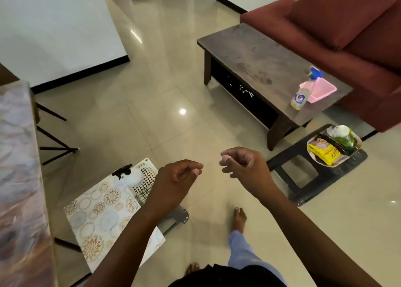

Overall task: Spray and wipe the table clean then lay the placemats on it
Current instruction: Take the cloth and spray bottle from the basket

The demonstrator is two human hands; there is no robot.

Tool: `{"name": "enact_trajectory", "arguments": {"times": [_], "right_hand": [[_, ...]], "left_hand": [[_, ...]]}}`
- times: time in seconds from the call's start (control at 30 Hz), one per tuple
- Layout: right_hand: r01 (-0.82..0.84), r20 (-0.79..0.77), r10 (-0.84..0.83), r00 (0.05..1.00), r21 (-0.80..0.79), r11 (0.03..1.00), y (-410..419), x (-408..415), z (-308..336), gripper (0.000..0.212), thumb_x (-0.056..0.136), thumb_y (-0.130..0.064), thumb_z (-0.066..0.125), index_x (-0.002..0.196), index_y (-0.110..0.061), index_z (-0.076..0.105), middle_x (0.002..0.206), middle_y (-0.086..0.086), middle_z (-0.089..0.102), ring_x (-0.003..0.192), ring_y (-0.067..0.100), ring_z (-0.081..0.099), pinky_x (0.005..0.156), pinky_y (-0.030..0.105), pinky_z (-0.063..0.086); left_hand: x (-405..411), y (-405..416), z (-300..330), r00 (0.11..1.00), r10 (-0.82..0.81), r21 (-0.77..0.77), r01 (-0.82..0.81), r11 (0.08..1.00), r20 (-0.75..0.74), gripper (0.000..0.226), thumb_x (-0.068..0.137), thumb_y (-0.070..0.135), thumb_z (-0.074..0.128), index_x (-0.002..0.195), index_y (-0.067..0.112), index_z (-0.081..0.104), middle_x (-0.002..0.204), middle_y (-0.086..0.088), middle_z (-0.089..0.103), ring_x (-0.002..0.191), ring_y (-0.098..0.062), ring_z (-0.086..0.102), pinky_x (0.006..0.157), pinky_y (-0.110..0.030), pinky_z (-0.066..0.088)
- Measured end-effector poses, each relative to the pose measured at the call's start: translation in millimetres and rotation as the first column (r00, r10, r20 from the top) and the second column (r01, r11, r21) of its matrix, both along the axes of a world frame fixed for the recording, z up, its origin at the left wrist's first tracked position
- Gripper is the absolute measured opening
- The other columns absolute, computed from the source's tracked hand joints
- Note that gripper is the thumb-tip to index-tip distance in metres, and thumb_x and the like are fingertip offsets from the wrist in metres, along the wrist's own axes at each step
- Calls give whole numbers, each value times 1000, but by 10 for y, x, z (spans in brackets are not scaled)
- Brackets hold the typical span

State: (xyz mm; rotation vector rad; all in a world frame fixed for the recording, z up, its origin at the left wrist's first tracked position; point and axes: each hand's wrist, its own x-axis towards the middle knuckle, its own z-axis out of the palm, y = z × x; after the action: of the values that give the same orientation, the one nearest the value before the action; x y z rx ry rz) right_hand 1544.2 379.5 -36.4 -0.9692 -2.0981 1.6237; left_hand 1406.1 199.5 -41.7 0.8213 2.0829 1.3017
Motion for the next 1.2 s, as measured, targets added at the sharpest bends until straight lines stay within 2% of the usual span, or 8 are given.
{"name": "enact_trajectory", "arguments": {"times": [0.17, 0.3, 0.37, 0.57, 0.7, 0.87, 1.0, 1.2], "right_hand": [[-124, 20, 124, 992, -7, 992, 861, -615, -13, 9, 98, -22, 69, 102, -19, 77, 86, 4, 78, 78, 17, 77, 77, 45, 62], [-264, 35, 265, 964, -31, 964, 1442, -1120, 2, 7, 98, -23, 70, 100, -22, 77, 86, 2, 79, 79, 18, 77, 79, 47, 61], [-323, 44, 324, 945, -32, 946, 1662, -1405, 4, 7, 98, -24, 70, 100, -23, 77, 86, 2, 79, 79, 18, 77, 80, 47, 61], [-485, 61, 487, 871, -41, 873, 2090, -2441, 37, 7, 97, -23, 70, 100, -23, 76, 86, 2, 79, 78, 16, 77, 81, 44, 61], [-557, 71, 558, 827, -34, 830, 2219, -3226, -8, 8, 97, -22, 70, 102, -21, 76, 86, 2, 79, 78, 16, 77, 82, 42, 61], [-619, 96, 618, 780, -29, 785, 2240, -4258, -28, 8, 97, -23, 70, 103, -23, 76, 85, -1, 79, 78, 15, 77, 84, 46, 62], [-652, 108, 654, 749, -55, 756, 2171, -5059, -42, 7, 97, -24, 70, 101, -25, 76, 86, -1, 79, 78, 15, 77, 85, 49, 62], [-748, 92, 753, 652, -88, 658, 1893, -6179, -74, 7, 97, -22, 70, 100, -23, 76, 85, 1, 79, 77, 16, 77, 83, 43, 60]], "left_hand": [[-353, 652, -25, 990, 143, -21, -142, 990, 14, 19, 102, 14, 70, 108, 27, 82, 100, 16, 82, 97, 2, 75, 88, -20, 57], [-613, 1009, -57, 958, 282, -2, -283, 959, 55, 14, 101, 26, 70, 109, 29, 82, 101, 14, 82, 100, -4, 77, 93, -36, 61], [-759, 1159, -60, 932, 355, 7, -357, 934, 67, 17, 97, 33, 69, 108, 30, 81, 100, 13, 83, 100, -5, 78, 95, -37, 61], [-1387, 1486, -144, 851, 511, -6, -514, 858, 120, 16, 103, 18, 69, 111, 27, 81, 99, 10, 83, 100, -8, 78, 99, -43, 61], [-1980, 1620, -244, 797, 591, -18, -593, 805, 127, 20, 104, 12, 67, 111, 25, 81, 99, 8, 83, 99, -7, 78, 99, -44, 61], [-2817, 1698, -225, 751, 648, -1, -653, 757, 129, 21, 95, 33, 66, 110, 29, 80, 99, 12, 83, 99, -6, 78, 100, -44, 60], [-3465, 1622, -238, 727, 675, -32, -677, 735, 127, 20, 104, 16, 67, 113, 28, 81, 100, 12, 83, 100, -6, 77, 101, -46, 60], [-4280, 1394, -215, 628, 770, -51, -770, 636, 111, 21, 103, 13, 68, 110, 28, 81, 99, 11, 83, 100, -8, 78, 100, -48, 60]]}}
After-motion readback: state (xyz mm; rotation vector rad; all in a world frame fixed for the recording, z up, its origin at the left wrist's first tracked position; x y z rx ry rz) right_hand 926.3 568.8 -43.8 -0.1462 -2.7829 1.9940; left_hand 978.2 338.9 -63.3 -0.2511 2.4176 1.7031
